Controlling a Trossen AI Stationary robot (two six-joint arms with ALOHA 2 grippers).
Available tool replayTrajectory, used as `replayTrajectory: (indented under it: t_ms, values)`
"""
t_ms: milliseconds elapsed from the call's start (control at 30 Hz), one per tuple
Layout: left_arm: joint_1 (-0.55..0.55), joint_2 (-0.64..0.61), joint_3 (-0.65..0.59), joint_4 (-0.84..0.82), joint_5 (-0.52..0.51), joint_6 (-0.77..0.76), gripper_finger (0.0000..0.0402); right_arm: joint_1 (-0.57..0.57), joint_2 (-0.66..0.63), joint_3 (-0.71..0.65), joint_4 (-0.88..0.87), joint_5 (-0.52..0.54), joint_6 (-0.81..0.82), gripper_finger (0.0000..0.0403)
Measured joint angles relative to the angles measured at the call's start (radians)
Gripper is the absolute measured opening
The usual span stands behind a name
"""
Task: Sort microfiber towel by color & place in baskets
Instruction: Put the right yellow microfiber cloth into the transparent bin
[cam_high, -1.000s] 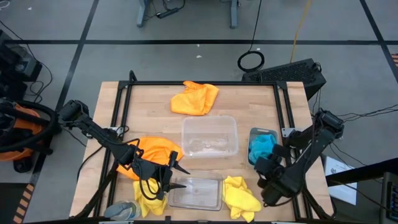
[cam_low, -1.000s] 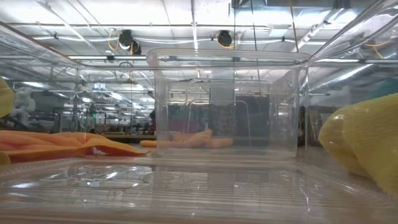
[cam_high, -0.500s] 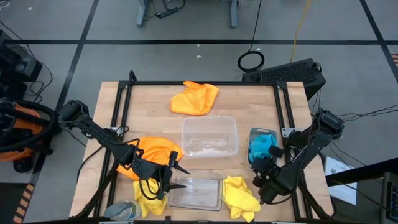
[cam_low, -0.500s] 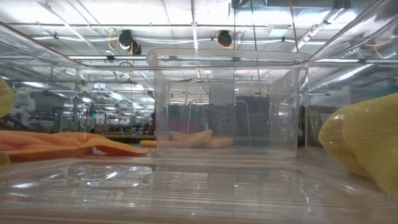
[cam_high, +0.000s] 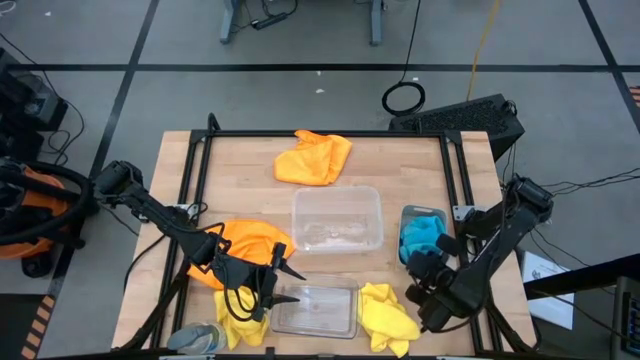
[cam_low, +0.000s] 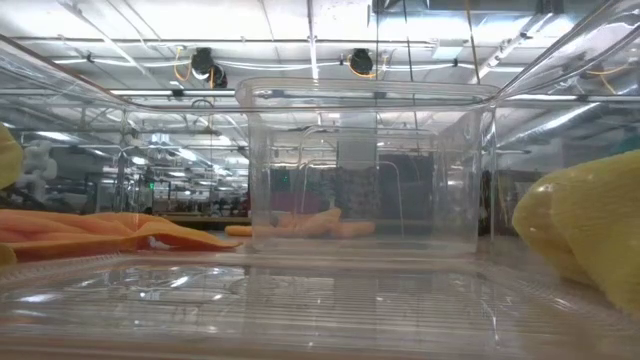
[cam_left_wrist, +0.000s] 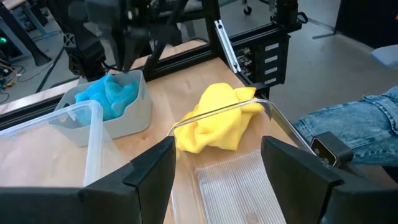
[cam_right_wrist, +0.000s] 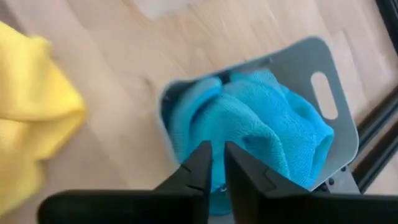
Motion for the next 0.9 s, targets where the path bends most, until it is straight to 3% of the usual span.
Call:
replayTrajectory:
  t_ms: [167,333,500,700,900]
  values:
    - [0.000,0.000,0.000,0.000,0.000,-0.058,0.0242,0.040,0.000,0.134,-0.006,0.109,-0.033,0.0092]
    - [-0.002,0.000,0.000,-0.003,0.000,-0.076,0.0242,0.104,-0.001,0.176,0.084,0.212,-0.101,0.0141]
    - [-0.002,0.000,0.000,-0.015,0.000,-0.076,0.0242,0.154,0.022,0.175,0.294,0.211,-0.182,0.0190]
    - [-0.003,0.000,0.000,-0.022,0.000,-0.077,0.0242,0.178,0.134,0.174,0.608,0.185,-0.366,0.0245]
    - [-0.003,0.000,0.000,-0.022,0.000,-0.084,0.0242,0.155,0.272,0.173,0.633,0.130,-0.315,0.0279]
